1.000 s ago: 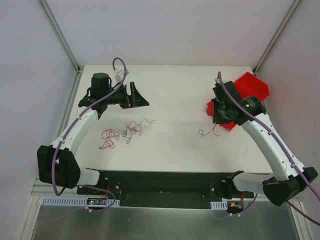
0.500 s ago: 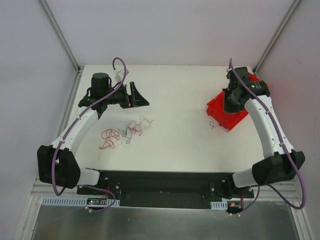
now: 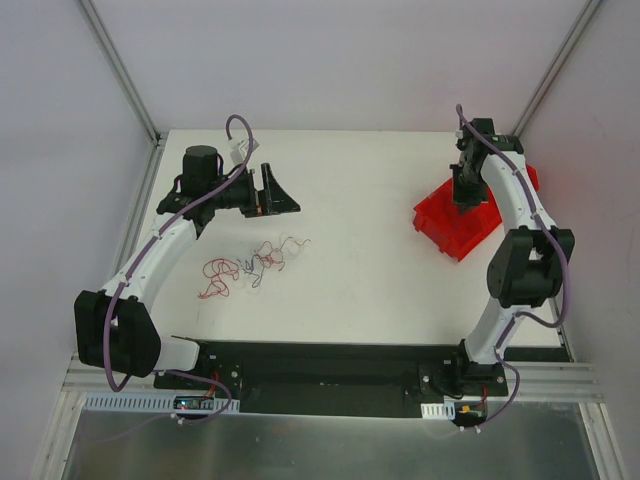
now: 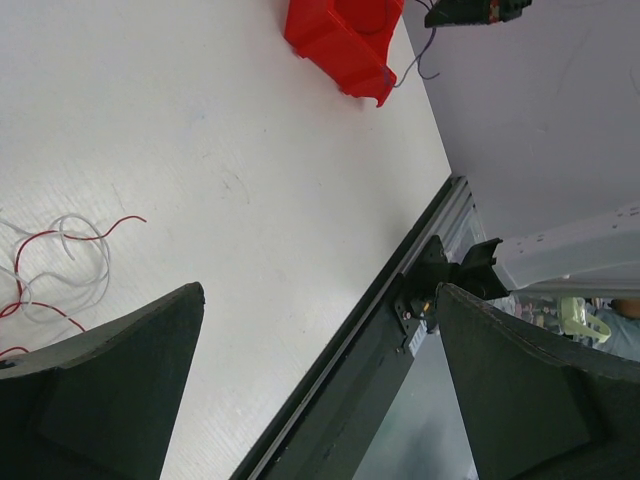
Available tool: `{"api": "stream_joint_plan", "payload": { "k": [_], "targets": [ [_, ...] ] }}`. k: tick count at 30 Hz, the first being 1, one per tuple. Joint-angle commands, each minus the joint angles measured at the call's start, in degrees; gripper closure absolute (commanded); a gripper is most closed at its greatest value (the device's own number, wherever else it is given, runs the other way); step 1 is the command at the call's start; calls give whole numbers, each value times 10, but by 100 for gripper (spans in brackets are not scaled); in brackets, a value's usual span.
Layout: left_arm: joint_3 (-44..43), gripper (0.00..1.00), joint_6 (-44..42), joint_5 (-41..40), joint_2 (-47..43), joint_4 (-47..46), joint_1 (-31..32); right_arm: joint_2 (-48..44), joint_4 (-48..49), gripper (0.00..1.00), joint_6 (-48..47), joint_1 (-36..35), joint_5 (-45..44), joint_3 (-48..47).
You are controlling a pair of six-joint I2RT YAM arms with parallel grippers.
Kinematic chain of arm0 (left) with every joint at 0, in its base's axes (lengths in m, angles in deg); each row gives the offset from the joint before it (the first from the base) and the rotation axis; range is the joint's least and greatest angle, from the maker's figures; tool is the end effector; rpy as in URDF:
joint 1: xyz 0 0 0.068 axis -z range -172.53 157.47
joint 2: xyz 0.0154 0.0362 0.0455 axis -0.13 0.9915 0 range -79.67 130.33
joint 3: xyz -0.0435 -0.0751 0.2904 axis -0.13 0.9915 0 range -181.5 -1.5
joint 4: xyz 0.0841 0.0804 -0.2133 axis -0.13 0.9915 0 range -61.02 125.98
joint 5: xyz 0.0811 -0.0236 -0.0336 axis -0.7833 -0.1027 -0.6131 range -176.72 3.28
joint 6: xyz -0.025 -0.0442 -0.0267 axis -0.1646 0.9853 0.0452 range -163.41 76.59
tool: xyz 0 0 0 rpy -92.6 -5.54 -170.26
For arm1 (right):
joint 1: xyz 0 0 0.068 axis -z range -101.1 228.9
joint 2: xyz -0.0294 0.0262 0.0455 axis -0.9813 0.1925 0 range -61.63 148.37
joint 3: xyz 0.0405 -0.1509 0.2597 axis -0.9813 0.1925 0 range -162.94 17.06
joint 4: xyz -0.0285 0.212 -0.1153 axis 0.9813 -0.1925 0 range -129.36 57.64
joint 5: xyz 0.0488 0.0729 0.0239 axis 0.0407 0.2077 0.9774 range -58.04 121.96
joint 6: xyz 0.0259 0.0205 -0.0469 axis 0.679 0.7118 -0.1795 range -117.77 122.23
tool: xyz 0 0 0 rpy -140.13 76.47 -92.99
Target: Untangle the cables
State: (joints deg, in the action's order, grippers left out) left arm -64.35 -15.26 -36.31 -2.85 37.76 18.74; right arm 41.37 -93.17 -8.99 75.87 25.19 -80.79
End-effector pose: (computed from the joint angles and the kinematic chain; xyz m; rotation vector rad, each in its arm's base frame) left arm 0.2664 -0.0851 0.3661 0.3175 2.0178 -1.3011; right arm 0.3624 0.0144 0.3362 -0.3039 2.7079 -0.2023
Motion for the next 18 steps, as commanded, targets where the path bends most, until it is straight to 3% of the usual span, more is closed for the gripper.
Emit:
{"api": "stream_joint_plan", "payload": {
  "k": [1,9,13,18],
  "targets": [
    [0,1,2,18,-11,-20,4,42,34,100,-27,16,-42,-53],
    [0,1,-2,15,-14,-20,4,106,161,100,-81,12,-121,-68],
    [0,1,-1,16,-14,-21,4,96,242,100,-123,-4,-209,-22],
    [0,1,0,18,-11,-20,4,26,354,100,-180,-56,-274,118]
  ]
}}
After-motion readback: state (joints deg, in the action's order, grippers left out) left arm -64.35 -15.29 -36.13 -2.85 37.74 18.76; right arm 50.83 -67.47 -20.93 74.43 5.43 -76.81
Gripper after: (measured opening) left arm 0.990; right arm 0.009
